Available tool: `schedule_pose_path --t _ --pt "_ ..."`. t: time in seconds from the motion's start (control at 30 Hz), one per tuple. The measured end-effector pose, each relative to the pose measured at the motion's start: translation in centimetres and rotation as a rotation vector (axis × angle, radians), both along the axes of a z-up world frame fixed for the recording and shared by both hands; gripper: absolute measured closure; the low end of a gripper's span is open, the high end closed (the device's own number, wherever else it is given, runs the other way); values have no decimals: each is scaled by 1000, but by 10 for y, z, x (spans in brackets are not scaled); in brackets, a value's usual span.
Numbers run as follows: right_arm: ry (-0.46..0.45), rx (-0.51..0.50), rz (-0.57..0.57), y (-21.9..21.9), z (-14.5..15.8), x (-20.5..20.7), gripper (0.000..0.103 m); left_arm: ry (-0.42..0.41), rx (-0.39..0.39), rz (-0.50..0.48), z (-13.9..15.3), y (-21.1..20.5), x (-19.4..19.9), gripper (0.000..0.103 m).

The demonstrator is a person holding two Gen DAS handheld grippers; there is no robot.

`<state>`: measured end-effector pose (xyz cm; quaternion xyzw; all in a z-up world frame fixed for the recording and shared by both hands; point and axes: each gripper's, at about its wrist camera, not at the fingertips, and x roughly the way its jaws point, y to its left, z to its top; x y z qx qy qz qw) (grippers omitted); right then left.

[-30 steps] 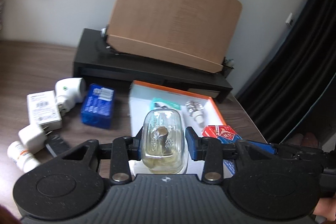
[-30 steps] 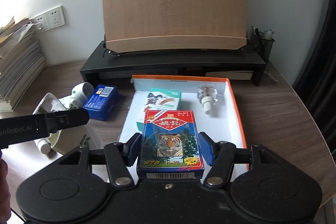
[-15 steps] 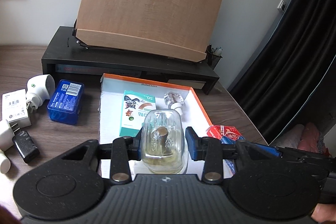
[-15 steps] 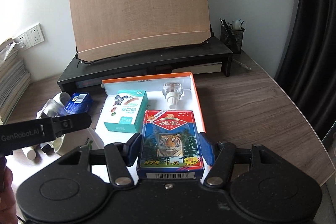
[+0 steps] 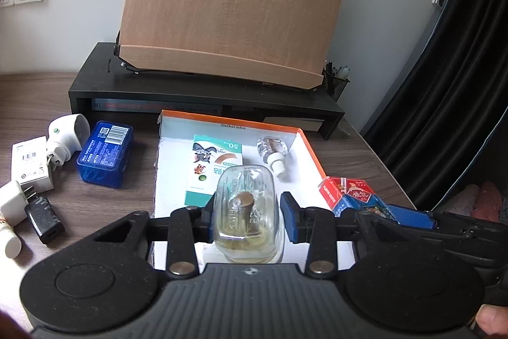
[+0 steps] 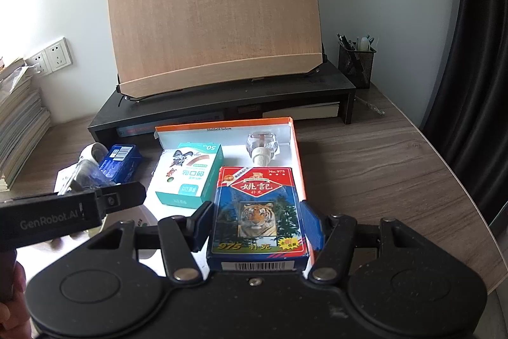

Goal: Organize rigid objects

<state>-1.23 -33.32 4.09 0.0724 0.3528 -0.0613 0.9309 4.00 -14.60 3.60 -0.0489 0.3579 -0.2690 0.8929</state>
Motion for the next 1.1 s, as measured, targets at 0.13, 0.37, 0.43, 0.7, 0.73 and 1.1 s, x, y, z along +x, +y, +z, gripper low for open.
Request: schedule_pose_path --t 0.13,0.37,0.43,0.7,0.73,1.1 --pt "1 0 -1 -2 0 3 32 -8 33 8 -1 -5 0 64" --pt "4 -2 -5 -3 -2 6 32 -3 58 10 -5 -9 4 64" --pt "5 0 -9 -3 -2 7 32 -5 61 3 -5 -10 4 64" --pt "5 3 -16 -1 -4 7 32 -20 79 -13 -4 -13 2 64" --pt "6 3 -15 -1 -4 7 32 -18 79 -14 -4 -13 3 64" --pt "2 5 -14 2 -4 7 32 -12 84 -13 -4 -11 3 64"
